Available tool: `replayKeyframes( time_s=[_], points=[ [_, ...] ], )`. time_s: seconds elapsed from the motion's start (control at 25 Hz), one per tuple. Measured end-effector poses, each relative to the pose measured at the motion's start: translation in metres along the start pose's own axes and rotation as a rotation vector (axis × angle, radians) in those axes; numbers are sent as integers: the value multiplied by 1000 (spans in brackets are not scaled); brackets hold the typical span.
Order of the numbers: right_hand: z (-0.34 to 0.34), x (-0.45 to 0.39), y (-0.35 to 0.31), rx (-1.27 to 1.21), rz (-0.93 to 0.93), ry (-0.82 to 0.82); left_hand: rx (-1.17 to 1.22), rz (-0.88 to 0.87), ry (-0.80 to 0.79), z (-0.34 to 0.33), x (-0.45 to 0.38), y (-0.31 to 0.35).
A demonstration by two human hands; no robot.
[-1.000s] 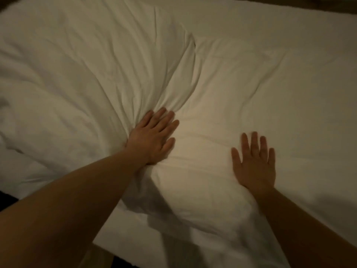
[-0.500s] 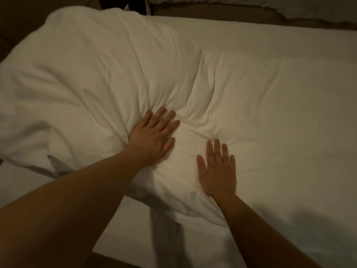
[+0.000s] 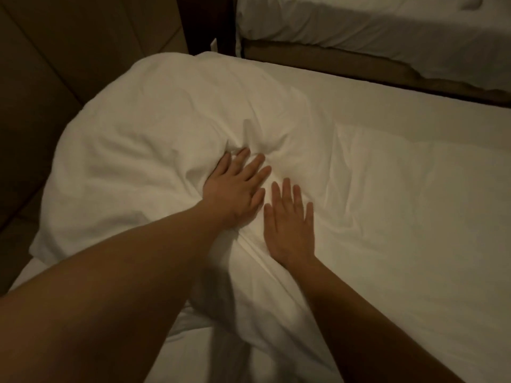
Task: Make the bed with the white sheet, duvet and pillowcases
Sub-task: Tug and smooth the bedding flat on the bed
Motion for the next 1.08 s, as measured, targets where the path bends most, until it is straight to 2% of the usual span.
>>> replayKeyframes(
  time_s=[0.12,0.2,0.28,0.4,0.52,0.6,0.84,1.08],
  points=[
    [10,-29,38,-18,-85,50,-7,-20,36,0,-32,-11],
    [11,-55,57,-26,-108,49,88,98,2,-8,-61,-16],
    [10,-82,66,10,-68,17,223,171,-5,-10,-93,6],
    [9,-114,79,50,28,3,291,42,-68,-17,-145,63],
    [17,-142,90,2,164,20,190,-91,-149,-16,-202,85],
    [23,-158,97,-33,227,30,94,-118,-160,-23,-232,75],
    [7,-211,112,29,255,14,-6,125,-197,-73,-237,-39],
    [-24,-236,130,14,187,-55,-17,192,-177,-96,-244,-52]
  ],
)
Point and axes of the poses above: each hand's wrist, its own x-axis away from the middle knuckle, its own z-axis out of the back of the hand, y = z × x, the point moved 10 cm from there along -x, towards the middle knuckle, and after that the axes turned 1 degree about -y, right-handed, at the moved point
